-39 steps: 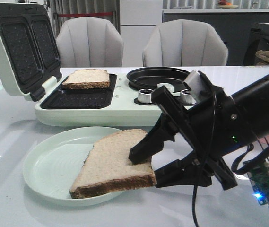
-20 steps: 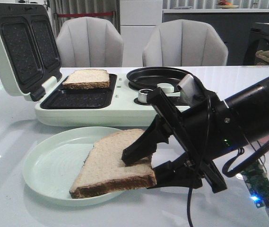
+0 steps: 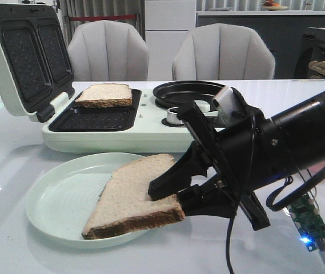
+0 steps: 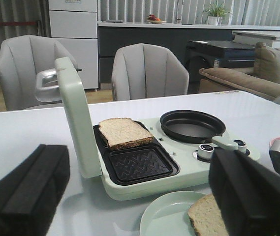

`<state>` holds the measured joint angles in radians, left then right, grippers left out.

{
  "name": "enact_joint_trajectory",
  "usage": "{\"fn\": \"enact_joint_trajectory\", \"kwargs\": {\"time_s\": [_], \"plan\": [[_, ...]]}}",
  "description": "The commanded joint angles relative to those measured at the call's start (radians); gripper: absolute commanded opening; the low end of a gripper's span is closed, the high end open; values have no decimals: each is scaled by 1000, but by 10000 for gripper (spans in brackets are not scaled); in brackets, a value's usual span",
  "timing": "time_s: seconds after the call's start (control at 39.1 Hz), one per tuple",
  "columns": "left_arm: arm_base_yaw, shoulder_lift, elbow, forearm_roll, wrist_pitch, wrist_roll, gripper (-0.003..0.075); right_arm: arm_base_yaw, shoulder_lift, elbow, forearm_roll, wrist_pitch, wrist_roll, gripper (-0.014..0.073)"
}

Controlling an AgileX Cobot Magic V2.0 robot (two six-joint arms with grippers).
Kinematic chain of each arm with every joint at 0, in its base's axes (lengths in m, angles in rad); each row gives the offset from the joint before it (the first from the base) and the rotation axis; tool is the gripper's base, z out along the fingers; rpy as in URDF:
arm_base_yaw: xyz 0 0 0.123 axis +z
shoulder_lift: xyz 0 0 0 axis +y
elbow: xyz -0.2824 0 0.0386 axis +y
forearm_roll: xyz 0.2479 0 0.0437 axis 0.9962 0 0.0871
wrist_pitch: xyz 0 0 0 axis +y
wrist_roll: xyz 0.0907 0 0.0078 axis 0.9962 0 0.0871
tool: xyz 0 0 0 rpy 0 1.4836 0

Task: Make breakfast with bread and shrimp
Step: 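Lift the bread slice with the right gripper toward the sandwich maker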

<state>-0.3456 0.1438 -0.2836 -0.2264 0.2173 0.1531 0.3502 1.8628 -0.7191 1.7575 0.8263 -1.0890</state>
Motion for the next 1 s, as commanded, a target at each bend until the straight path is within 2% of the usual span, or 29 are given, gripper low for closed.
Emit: {"fn": "enact_joint_trajectory", "kwargs": {"time_s": [0.0,0.13,0.41,0.67,0.74,0.97], "plan": [[-5,10,-26,-12,-88,0,618,-16,-39,-20,26,115,-33,185],[-5,10,-26,-12,-88,0,618,-41,-46,-20,27,193,-38,184],[-5,10,-26,-12,-88,0,618,-97,-105,-20,38,245,-91,184],[-5,10,-26,-12,-88,0,618,-100,-167,-91,111,321,-138,181],[-5,10,-26,-12,-88,0,618,-100,-170,-131,146,321,-139,181],[-5,10,-26,-12,-88,0,618,-97,-132,-258,146,229,-135,181]]}}
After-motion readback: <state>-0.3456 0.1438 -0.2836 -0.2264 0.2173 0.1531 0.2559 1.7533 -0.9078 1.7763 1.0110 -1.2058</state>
